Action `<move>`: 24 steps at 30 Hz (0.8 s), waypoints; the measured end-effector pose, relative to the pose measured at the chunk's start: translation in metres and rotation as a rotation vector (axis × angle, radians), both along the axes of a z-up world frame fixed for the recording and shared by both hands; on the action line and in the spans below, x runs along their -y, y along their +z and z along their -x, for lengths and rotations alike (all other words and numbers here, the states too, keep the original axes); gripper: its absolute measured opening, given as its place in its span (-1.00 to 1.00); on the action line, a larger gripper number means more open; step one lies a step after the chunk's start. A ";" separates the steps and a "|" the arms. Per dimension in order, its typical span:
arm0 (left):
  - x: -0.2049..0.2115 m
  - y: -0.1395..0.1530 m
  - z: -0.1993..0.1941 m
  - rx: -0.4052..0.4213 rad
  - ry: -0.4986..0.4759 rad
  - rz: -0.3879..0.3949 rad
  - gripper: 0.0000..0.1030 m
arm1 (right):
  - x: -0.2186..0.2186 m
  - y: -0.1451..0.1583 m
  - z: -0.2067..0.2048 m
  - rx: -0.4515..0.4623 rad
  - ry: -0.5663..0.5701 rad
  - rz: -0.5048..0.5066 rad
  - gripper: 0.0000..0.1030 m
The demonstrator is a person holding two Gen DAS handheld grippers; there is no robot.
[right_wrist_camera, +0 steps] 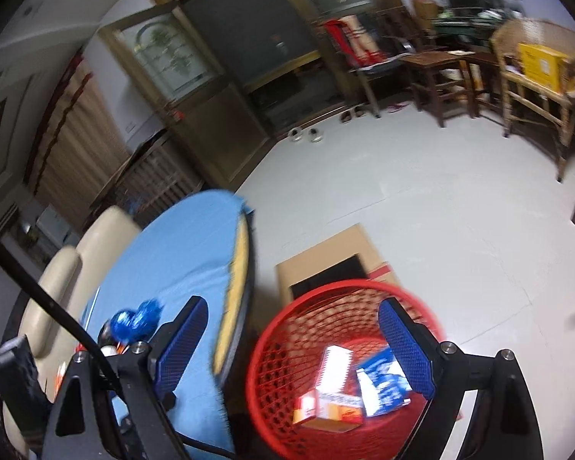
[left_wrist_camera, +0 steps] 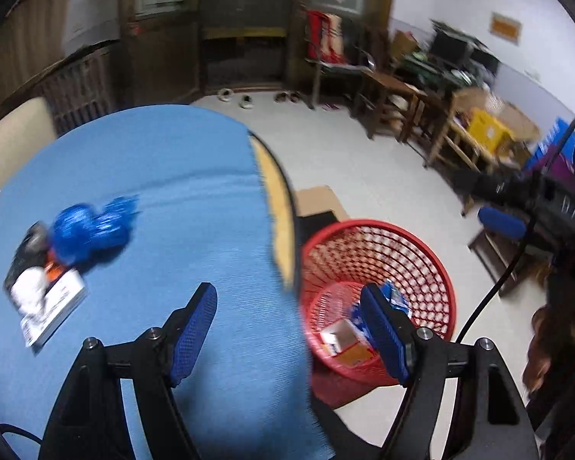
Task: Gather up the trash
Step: 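Move both tools back toward the remaining trash on the table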
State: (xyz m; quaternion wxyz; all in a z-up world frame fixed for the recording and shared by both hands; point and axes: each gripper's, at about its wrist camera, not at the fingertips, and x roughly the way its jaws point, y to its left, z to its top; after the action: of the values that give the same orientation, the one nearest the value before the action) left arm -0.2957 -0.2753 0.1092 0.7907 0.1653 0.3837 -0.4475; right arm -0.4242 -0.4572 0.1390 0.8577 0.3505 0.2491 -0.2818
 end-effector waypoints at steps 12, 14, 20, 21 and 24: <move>-0.124 -0.003 -0.079 -0.012 0.351 0.030 0.51 | -0.092 -0.021 -0.104 -0.061 0.318 -0.014 0.79; -0.151 -0.009 -0.102 -0.012 0.428 0.025 0.51 | -0.103 -0.025 -0.114 -0.078 0.352 -0.020 0.79; -0.219 -0.019 -0.175 -0.026 0.681 0.028 0.51 | -0.129 -0.030 -0.126 -0.109 0.428 -0.007 0.79; -0.231 -0.019 -0.192 -0.036 0.718 0.043 0.51 | -0.132 -0.031 -0.128 -0.115 0.434 -0.006 0.79; -0.244 -0.017 -0.228 -0.031 0.763 0.039 0.51 | -0.135 -0.034 -0.131 -0.134 0.442 -0.011 0.79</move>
State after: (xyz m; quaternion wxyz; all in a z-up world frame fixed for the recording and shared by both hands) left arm -0.0675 -0.0312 0.0926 0.8976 -0.0113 0.4209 -0.1307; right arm -0.2933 -0.3227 0.1052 0.8782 0.2728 0.3776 -0.1082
